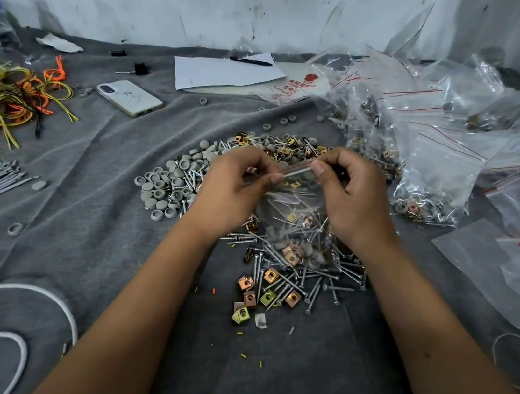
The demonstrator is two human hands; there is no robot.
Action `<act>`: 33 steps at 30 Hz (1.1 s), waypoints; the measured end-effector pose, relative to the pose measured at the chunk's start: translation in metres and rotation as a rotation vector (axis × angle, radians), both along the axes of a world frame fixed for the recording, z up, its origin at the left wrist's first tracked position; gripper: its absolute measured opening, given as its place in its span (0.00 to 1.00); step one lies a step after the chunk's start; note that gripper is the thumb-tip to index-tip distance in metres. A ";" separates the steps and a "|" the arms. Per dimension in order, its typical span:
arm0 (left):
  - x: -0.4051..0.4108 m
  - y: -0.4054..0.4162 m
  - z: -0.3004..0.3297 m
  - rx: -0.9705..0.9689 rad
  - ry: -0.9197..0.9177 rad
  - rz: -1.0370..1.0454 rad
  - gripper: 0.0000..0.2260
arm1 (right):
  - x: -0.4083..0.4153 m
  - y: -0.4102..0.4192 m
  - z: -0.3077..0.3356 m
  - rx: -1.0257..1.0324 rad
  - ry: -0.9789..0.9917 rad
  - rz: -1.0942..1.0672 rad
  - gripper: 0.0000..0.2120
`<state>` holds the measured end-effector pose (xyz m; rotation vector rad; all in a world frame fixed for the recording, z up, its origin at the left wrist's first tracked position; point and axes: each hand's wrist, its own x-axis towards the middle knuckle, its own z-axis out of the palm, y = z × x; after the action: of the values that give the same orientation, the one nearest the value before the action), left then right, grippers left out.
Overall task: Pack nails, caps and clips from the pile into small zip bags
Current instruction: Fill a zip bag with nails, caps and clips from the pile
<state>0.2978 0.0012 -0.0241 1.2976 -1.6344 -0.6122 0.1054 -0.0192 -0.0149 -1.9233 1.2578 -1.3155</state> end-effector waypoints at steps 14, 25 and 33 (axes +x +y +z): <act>0.009 0.002 0.002 0.039 -0.080 0.060 0.05 | -0.004 -0.001 -0.002 -0.079 0.134 0.031 0.08; 0.008 0.000 -0.003 0.053 0.101 0.027 0.03 | -0.010 -0.006 0.000 -0.133 0.135 0.124 0.04; 0.004 0.003 0.002 -0.038 -0.041 -0.062 0.02 | -0.004 -0.003 -0.002 -0.244 0.366 0.075 0.10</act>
<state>0.3022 0.0044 -0.0224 1.2428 -1.7173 -0.5928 0.1012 -0.0221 -0.0172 -2.4453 1.2184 -1.1572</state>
